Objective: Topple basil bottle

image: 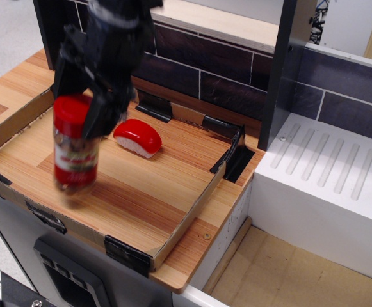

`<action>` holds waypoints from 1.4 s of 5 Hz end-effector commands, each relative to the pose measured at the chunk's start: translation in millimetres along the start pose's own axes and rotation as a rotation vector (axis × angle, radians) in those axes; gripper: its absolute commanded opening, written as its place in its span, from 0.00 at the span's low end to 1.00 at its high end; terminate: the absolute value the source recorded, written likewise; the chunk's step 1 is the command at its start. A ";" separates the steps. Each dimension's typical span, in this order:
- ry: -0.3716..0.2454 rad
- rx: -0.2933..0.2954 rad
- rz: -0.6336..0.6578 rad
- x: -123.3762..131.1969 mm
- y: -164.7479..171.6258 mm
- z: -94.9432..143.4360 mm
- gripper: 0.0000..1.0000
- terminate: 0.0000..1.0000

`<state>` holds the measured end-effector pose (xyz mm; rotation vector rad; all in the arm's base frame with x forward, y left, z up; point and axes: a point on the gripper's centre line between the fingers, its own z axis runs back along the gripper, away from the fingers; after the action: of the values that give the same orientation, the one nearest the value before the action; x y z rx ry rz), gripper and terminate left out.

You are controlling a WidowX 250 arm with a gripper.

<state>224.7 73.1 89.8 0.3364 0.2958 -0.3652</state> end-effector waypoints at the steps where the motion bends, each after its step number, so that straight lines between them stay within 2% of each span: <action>1: 0.015 0.139 -0.099 0.4 -3.1 -9.0 0.00 0.00; 2: 0.029 0.137 -0.087 12.1 -14.0 -14.6 0.00 0.00; 3: -0.054 0.069 -0.093 22.9 -25.2 -15.6 0.00 0.00; 5: -0.262 -0.156 -0.157 40.8 -39.8 -14.9 0.00 0.00; 6: -0.347 -0.193 -0.142 43.9 -43.3 -17.0 1.00 0.00; 7: -0.353 -0.245 -0.117 46.4 -40.7 -15.5 1.00 0.00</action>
<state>237.9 26.6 36.9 -0.0101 0.0376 -0.4938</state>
